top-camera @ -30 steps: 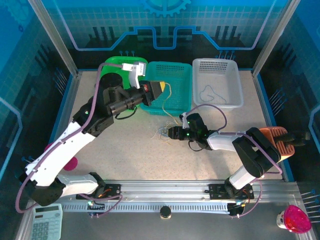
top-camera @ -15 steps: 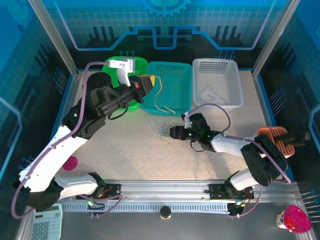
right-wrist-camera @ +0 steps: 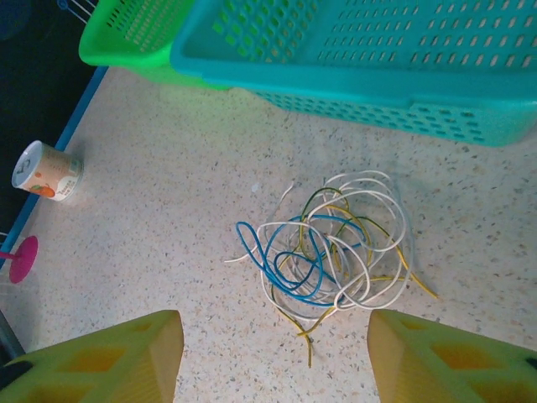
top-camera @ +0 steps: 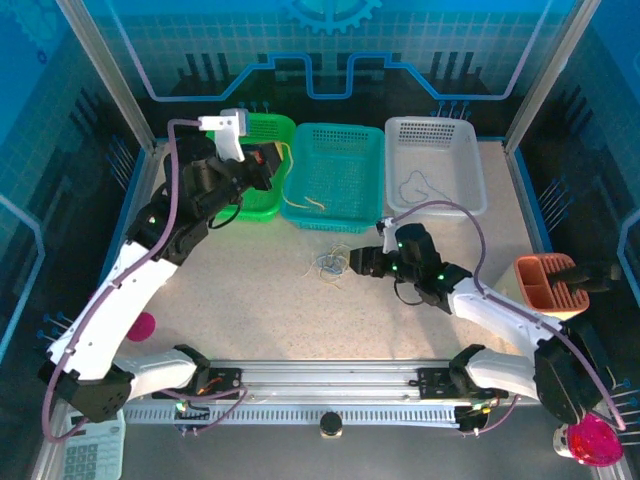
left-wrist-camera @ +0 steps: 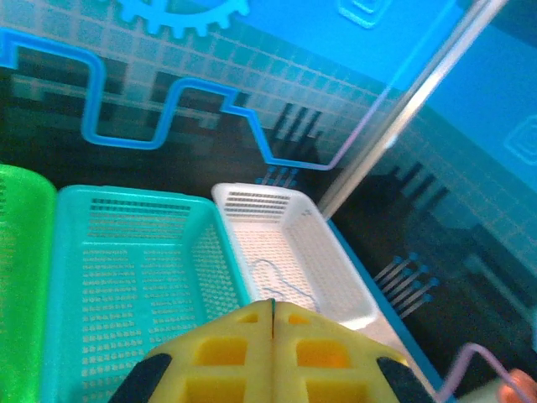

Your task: Untangle the cables

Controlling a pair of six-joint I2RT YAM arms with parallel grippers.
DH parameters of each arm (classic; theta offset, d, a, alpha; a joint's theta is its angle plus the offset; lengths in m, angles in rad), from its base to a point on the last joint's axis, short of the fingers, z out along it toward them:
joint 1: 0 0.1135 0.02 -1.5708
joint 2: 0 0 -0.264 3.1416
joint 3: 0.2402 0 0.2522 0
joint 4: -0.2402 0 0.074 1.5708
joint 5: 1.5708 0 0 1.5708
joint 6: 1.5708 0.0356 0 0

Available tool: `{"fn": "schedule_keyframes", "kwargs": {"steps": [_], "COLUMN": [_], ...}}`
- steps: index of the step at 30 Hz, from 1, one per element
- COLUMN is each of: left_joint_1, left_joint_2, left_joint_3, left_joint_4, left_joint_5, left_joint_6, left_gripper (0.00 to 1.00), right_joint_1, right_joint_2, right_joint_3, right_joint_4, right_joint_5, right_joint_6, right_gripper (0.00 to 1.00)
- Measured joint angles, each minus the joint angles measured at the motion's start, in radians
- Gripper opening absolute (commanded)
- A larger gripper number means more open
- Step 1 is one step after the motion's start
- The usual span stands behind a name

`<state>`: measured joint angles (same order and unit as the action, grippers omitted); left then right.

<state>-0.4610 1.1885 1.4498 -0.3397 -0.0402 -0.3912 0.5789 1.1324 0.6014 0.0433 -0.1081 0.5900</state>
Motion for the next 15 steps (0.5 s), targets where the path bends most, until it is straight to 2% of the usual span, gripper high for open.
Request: {"fn": "schedule_keyframes", "kwargs": {"steps": [8, 15], "left_joint_1": [0.117, 0.226], "left_joint_2": [0.073, 0.159], "left_joint_3": [-0.011, -0.011], "left_joint_4": [0.0, 0.005], "left_joint_5": [-0.001, 0.0], "left_joint_6": [0.01, 0.008], "left_gripper": [0.0, 0.0], "right_joint_1": [-0.032, -0.094], "right_joint_2": [-0.082, -0.133], "right_joint_3": [0.001, 0.001], "right_joint_4": [-0.103, -0.164], "right_joint_5": [0.023, 0.022], "right_joint_6": [-0.014, -0.014], "right_gripper": [0.64, 0.75]}}
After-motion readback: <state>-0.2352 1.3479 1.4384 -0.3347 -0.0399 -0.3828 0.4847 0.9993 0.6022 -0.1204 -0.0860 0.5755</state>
